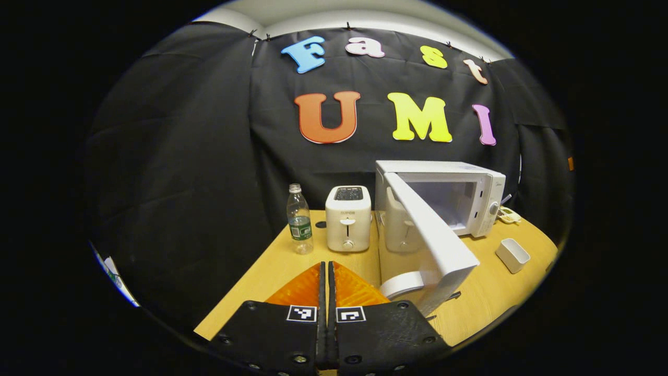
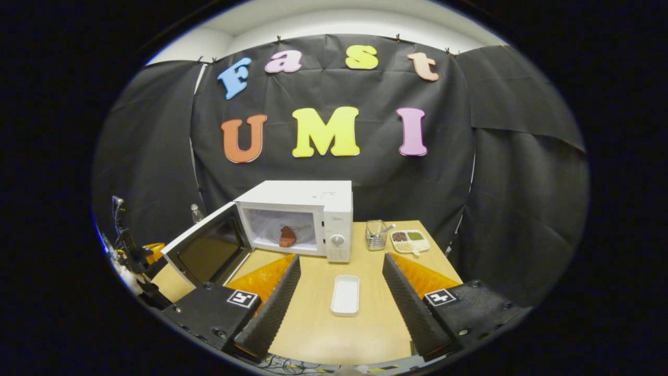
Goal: Open the microwave oven with the left hand, put the food in, and close the microwave oven.
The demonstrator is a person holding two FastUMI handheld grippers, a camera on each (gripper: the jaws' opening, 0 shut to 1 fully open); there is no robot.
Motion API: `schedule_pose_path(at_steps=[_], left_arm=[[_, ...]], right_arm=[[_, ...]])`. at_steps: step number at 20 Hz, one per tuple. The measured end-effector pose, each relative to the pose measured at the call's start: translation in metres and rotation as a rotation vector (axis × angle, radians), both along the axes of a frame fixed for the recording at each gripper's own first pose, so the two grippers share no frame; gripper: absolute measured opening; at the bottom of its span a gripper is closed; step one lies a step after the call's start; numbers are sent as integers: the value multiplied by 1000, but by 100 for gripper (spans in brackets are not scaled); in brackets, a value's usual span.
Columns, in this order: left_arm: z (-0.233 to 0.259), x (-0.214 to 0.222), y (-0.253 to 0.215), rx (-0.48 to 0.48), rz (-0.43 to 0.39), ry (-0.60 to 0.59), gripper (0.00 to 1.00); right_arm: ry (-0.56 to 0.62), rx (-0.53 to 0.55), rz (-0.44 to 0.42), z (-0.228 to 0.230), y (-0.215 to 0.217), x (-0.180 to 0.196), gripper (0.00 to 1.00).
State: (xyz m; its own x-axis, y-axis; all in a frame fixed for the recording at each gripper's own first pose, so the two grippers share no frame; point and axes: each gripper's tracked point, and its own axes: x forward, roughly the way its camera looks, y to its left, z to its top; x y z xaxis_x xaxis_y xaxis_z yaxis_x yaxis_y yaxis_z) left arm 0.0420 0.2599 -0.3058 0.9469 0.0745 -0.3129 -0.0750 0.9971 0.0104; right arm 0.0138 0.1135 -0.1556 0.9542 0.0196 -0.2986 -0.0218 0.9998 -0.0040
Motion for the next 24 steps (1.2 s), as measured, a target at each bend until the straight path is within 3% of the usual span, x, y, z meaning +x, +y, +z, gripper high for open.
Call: schedule_pose_path(at_steps=[3,5,12,17,24], left_arm=[[-11,4,-16,12,-10,26,0],[-8,0,-36,-32,-41,21,0],[-7,4,-155,-62,-235,23,0],[1,29,-240,-71,-385,18,0],[1,88,-317,-72,-459,11,0]], right_arm=[[10,-12,-8,-3,-6,-8,92],[16,-5,-21,-4,-13,-12,92],[25,-1,-51,-12,-39,-19,92],[40,-4,-83,-18,-65,-23,92],[55,7,-137,-21,-114,-10,92]])
